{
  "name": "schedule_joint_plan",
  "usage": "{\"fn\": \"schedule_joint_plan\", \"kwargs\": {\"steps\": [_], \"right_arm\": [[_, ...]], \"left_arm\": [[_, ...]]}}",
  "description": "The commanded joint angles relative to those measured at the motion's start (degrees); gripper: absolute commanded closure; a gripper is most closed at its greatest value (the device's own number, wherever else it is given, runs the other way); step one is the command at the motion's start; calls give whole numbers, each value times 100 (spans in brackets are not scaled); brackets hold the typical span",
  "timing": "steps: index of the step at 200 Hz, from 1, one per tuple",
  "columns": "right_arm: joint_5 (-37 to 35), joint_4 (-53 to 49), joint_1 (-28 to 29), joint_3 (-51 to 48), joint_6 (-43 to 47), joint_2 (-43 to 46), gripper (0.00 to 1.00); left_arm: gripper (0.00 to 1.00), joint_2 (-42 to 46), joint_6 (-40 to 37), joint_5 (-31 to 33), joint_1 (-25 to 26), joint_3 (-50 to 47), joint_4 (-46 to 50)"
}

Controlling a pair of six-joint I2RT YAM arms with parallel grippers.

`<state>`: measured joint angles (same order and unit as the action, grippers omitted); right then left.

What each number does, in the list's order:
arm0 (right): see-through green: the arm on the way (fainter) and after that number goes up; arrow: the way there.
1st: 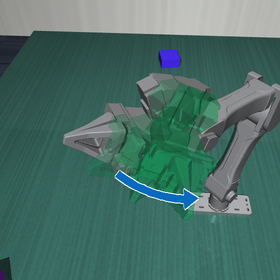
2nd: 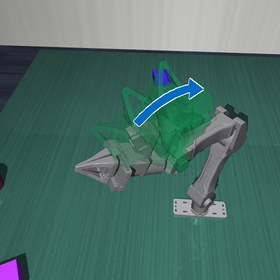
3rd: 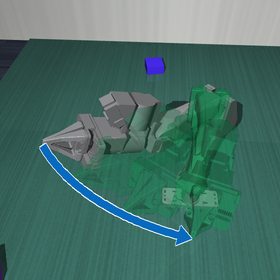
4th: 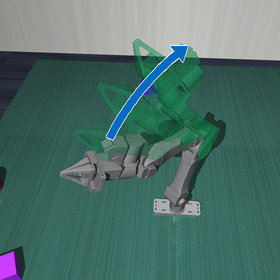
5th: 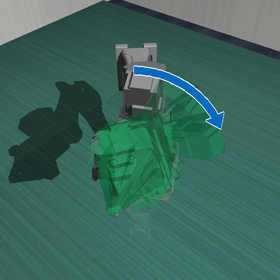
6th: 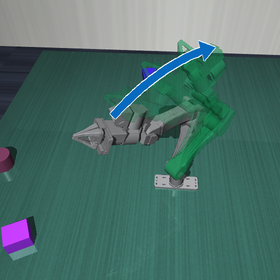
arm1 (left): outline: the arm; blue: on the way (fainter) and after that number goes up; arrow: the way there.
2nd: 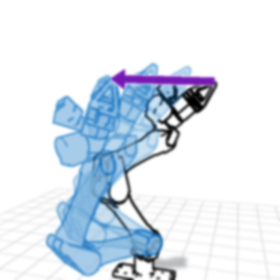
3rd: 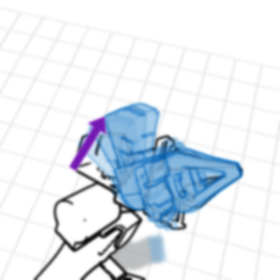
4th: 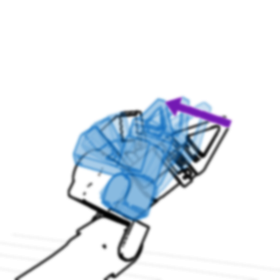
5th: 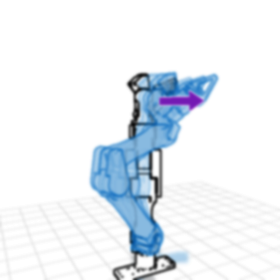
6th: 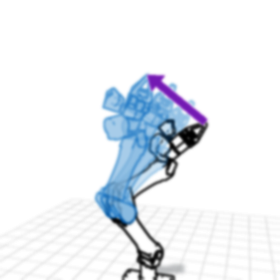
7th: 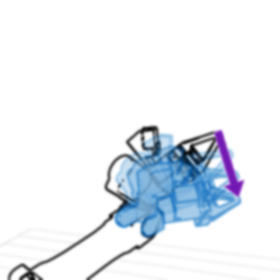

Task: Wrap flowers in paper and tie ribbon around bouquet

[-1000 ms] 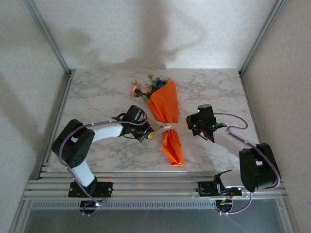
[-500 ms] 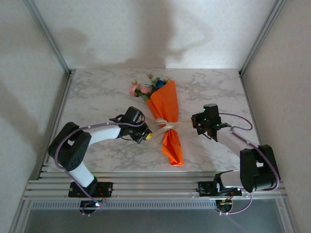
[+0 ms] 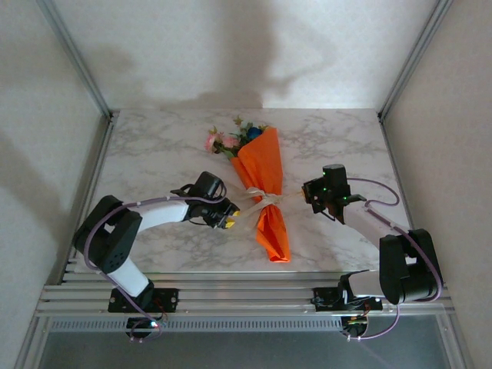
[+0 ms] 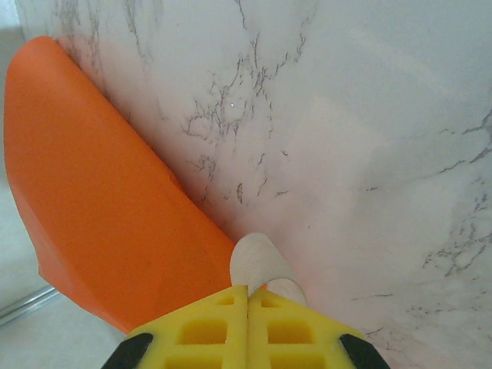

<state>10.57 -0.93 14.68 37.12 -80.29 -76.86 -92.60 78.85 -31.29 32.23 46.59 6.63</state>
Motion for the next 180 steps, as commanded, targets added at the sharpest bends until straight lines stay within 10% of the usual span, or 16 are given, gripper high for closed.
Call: {"fn": "schedule_joint_plan", "kwargs": {"steps": [1,79,180], "right_arm": [[20,-111,49,-91,119,69,100],[23,-109,45,-17,119,62,100],[32,-33,46,-85,75,92,100]], "left_arm": [[56,563,238,358,-154,89,271],[44,132,724,357,-832,442,-352],[41,-745,3665,442,273,134,-2796]]}}
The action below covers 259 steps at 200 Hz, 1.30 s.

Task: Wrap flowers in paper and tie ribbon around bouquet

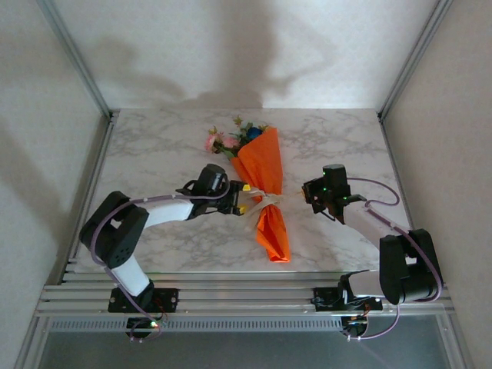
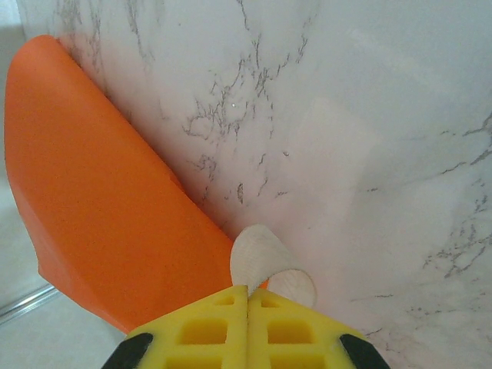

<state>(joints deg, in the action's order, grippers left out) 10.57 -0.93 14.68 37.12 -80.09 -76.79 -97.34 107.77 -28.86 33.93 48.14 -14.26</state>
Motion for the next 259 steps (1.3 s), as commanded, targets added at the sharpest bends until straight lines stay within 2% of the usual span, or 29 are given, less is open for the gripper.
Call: {"fn": "schedule_joint_plan", "kwargs": {"steps": [1,30,58,144,200,217,259], "right_arm": [[28,-31,45,-84,55,86,100],[32,-32,44,-74,55,88,100],[48,-16,51,-65,61,75,100],[61,18,66,-39,55,35,100],[41,15,80,-55,55,77,100],[24,32,83,-64,54,94,100],[-84,-149,65,-30,212,195,100]], "left_arm": [[41,-274,782,211,103,-18,-703],[43,-325,783,561,111,11,-569],[50,-418,764,619,122,-39,-569],[57,-706,649,696,159,117,-515],[86,-765,632,903,157,88,-807],[100,-663,601,1002,149,-20,-819],[100,-343,309,1043,46,-229,-585]]}}
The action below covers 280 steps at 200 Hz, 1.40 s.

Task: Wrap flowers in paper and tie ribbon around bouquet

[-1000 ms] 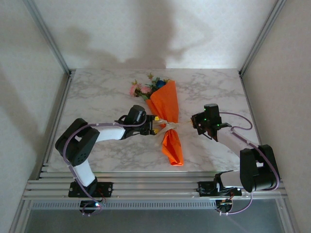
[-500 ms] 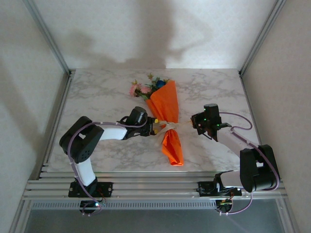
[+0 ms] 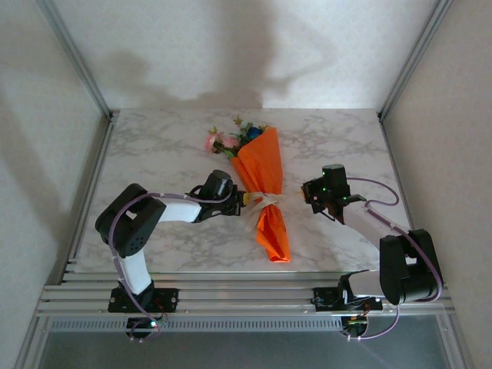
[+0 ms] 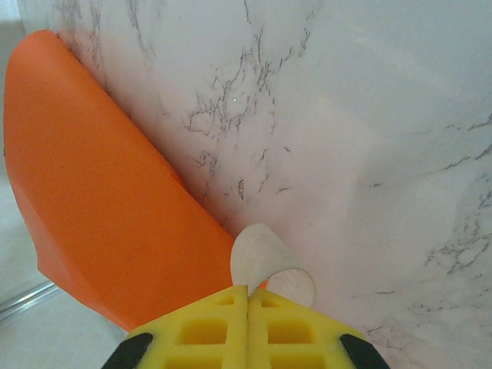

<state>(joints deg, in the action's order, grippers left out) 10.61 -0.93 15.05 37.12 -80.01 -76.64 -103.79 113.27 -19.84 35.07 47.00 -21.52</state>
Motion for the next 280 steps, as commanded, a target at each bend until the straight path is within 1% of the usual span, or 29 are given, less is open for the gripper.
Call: {"fn": "schedule_joint_plan", "kwargs": {"steps": [1,43,88,94,98,102,106,114,120,136,154,162,182,198,214,228,253,263,280], "right_arm": [[-87,-151,26,-34,208,187,100],[-38,-198,-107,13,327,192,100],[14,-180,-107,100,389,132,100],[28,-180,-100,102,394,125,100],[36,-181,-107,102,398,120,100],[46,-179,-105,102,392,117,100],[50,-163,-106,102,385,119,100],[55,-154,-96,84,389,126,100],[55,-149,-99,84,381,131,100],[53,-142,-79,71,372,139,100],[52,-110,-72,71,354,121,100],[52,-97,-63,75,354,99,100],[53,-59,-46,81,332,66,100],[55,-40,-38,84,310,58,100],[55,-48,-26,115,315,54,100],[55,-48,-10,126,319,46,100],[53,-24,15,102,288,36,100],[54,-21,16,101,293,27,100],[22,-60,18,127,318,35,100]], "left_arm": [[100,313,-252,139,-74,-118,149],[100,638,-600,30,-262,-242,462],[100,570,-707,-271,-299,-214,278],[86,554,-702,-327,-299,-189,303],[74,567,-699,-343,-299,-156,368],[66,579,-703,-354,-299,-132,452],[59,614,-704,-349,-289,-95,553],[50,699,-682,-325,-277,-48,719],[46,767,-595,-296,-264,-46,789],[43,953,-197,-219,-188,-182,776],[36,985,287,-151,-78,-340,422],[35,891,443,-162,-32,-341,227],[35,541,811,-160,106,-265,-352],[42,289,930,-178,164,-140,-452],[46,270,1015,25,193,-168,-328],[50,281,1112,243,181,-282,-468],[60,65,1061,447,141,-214,-739],[68,-23,1007,498,124,-176,-821],[89,-82,947,543,105,-236,-931]]}}
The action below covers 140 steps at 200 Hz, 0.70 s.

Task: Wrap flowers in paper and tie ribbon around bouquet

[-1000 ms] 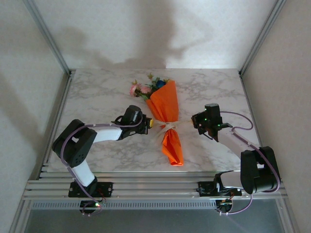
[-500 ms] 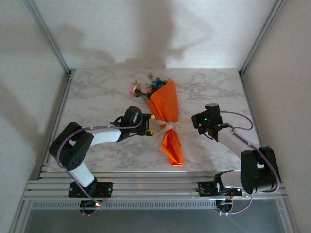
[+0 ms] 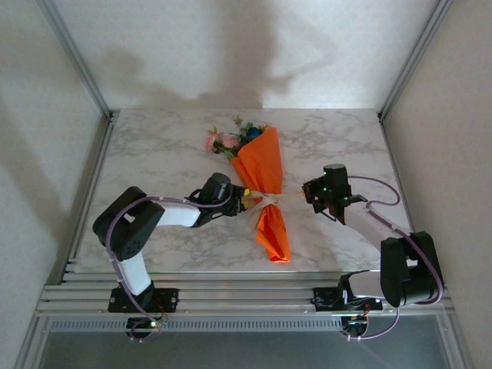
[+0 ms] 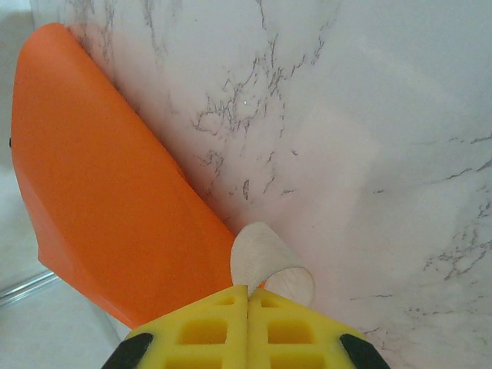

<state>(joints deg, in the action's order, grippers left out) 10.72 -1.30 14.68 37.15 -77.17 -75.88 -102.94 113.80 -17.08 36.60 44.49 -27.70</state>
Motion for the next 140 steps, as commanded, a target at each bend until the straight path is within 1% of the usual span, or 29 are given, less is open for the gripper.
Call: {"fn": "schedule_joint_plan", "kwargs": {"steps": [1,10,56,86,140], "right_arm": [[10,-30,54,126,35,-41,100],[-5,-89,45,158,69,-24,100],[-44,-203,-85,161,217,11,100],[29,-255,-272,185,355,20,100],[77,-388,-425,205,474,86,100]], "left_arm": [[91,-162,892,267,-48,11,-318],[100,-121,860,267,-50,-50,-313],[100,335,430,277,-159,-237,185],[100,574,104,45,-283,-306,492],[100,736,-55,-155,-364,-458,547]]}}
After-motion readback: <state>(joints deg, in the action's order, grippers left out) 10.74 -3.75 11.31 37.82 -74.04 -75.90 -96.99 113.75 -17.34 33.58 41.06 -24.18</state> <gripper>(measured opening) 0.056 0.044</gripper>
